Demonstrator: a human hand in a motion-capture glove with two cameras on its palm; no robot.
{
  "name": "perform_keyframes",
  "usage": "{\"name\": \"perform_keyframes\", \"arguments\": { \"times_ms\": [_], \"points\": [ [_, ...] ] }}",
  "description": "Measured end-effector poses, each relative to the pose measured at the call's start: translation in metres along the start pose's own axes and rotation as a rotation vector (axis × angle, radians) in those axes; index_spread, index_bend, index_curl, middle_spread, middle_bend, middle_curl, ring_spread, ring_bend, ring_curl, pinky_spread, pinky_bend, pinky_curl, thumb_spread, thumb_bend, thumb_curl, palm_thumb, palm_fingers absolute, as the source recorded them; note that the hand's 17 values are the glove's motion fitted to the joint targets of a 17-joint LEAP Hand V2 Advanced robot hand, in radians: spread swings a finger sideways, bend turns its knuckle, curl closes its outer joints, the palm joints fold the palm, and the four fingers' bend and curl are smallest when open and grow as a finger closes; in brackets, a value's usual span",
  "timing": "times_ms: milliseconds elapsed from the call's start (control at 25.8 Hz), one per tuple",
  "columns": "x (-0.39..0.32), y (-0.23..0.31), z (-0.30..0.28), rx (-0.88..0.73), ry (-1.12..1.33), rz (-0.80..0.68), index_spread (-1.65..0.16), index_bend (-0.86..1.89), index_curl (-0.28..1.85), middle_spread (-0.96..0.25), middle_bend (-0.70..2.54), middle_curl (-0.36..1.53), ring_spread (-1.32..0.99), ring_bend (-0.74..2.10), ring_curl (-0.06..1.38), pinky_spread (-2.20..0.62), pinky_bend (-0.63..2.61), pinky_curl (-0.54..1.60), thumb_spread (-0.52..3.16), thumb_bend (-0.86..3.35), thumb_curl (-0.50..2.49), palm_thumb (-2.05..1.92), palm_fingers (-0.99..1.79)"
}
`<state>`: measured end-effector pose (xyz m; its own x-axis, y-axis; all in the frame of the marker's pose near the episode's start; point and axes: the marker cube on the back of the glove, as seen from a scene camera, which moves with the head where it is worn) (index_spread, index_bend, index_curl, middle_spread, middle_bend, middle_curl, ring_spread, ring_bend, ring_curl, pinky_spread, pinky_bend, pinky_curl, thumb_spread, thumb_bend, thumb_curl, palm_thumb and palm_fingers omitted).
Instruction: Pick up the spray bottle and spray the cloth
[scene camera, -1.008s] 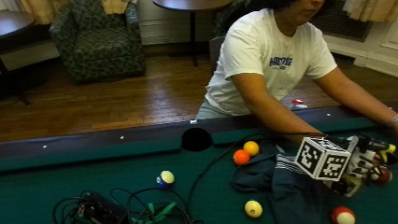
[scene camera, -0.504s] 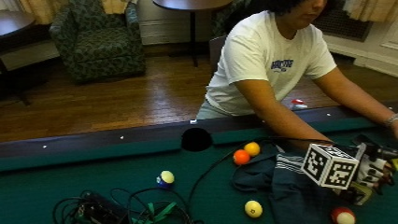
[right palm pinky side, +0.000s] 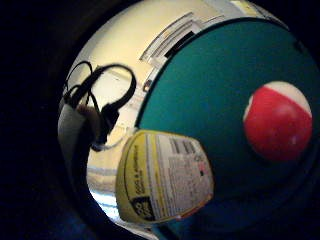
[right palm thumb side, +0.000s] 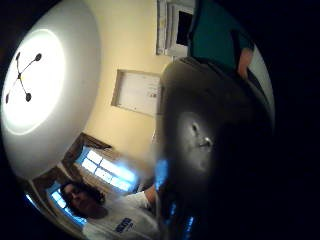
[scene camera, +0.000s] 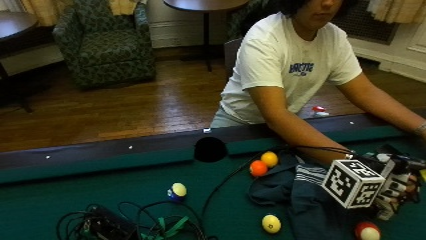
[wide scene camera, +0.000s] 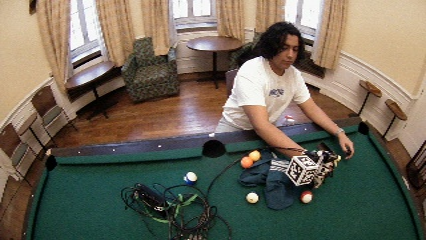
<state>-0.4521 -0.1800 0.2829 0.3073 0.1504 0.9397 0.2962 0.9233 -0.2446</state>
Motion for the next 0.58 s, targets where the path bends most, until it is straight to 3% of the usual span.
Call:
{"name": "perform_keyframes", "arguments": {
  "times_ms": [271, 349, 581],
  "points": [
    [0.006, 0.017, -0.019, -0.058, 0.044, 0.012, -0.3, 0.17, 0.59, -0.2, 0.49, 0.52, -0.16, 0.58, 0.44, -0.13, 0.33, 0.4, 0.72, -0.05, 0.77, 0.8, 0.97],
    [0.006, 0.023, -0.028, -0.06, 0.07, -0.01, -0.32, 0.12, 0.56, -0.19, 0.3, 0.46, -0.15, 0.59, 0.44, -0.09, 0.39, 0.42, 0.79, -0.05, 0.73, 0.77, 0.8],
    [-0.004, 0.048, -0.061, -0.124, 0.237, -0.065, -0.35, 0.03, 0.46, -0.17, 0.15, 0.4, -0.14, 0.56, 0.41, 0.02, 0.46, 0.42, 0.88, -0.07, 0.64, 0.68, 0.59]
  ]
}}
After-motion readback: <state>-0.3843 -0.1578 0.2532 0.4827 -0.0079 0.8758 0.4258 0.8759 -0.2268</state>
